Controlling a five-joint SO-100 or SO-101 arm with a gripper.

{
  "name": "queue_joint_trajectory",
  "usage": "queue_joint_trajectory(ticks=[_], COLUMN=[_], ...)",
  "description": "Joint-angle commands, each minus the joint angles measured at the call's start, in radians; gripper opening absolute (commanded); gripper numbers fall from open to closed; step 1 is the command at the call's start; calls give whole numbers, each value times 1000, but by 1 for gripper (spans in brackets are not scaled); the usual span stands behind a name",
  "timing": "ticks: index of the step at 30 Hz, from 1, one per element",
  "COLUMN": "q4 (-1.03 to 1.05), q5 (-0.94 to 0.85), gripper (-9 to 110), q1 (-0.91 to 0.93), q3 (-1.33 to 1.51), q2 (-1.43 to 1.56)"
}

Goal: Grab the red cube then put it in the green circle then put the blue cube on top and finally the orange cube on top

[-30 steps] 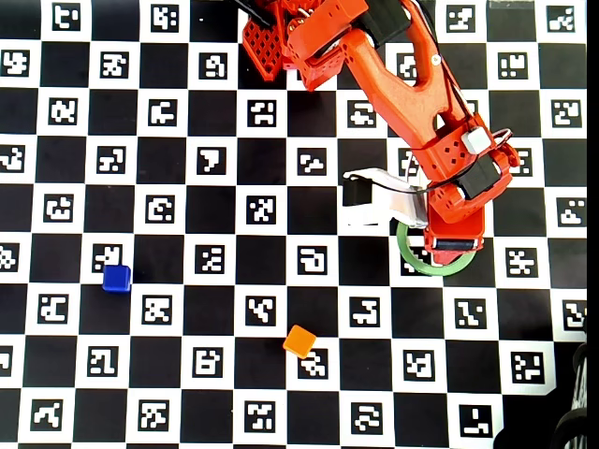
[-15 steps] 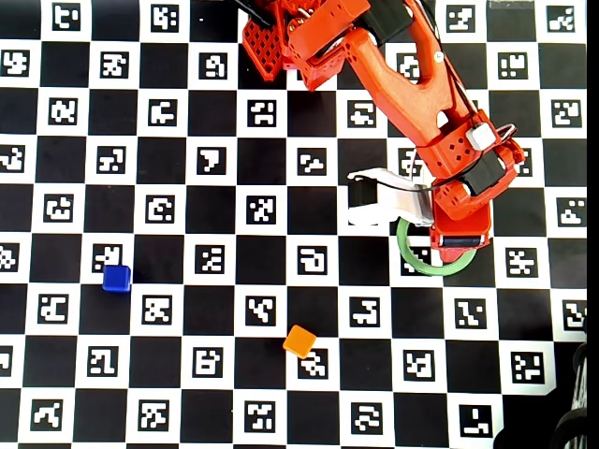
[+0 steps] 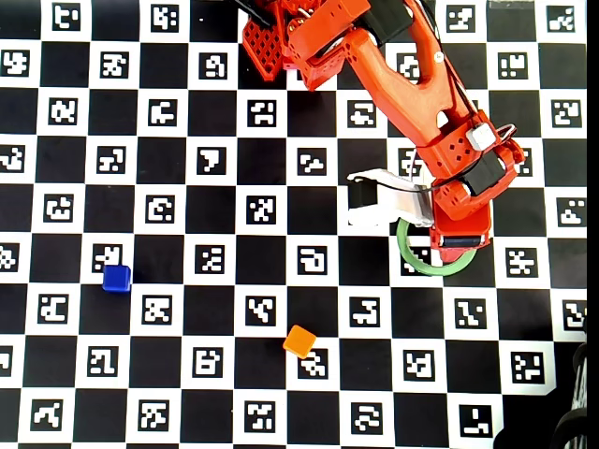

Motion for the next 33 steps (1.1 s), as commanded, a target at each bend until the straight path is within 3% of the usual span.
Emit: queue_joint_trajectory(ticks=[1, 33], q4=[-12, -3], q5=[8, 67], gripper=[2, 7], q1=[15, 20], q3=[-8, -8], q2=[25, -3])
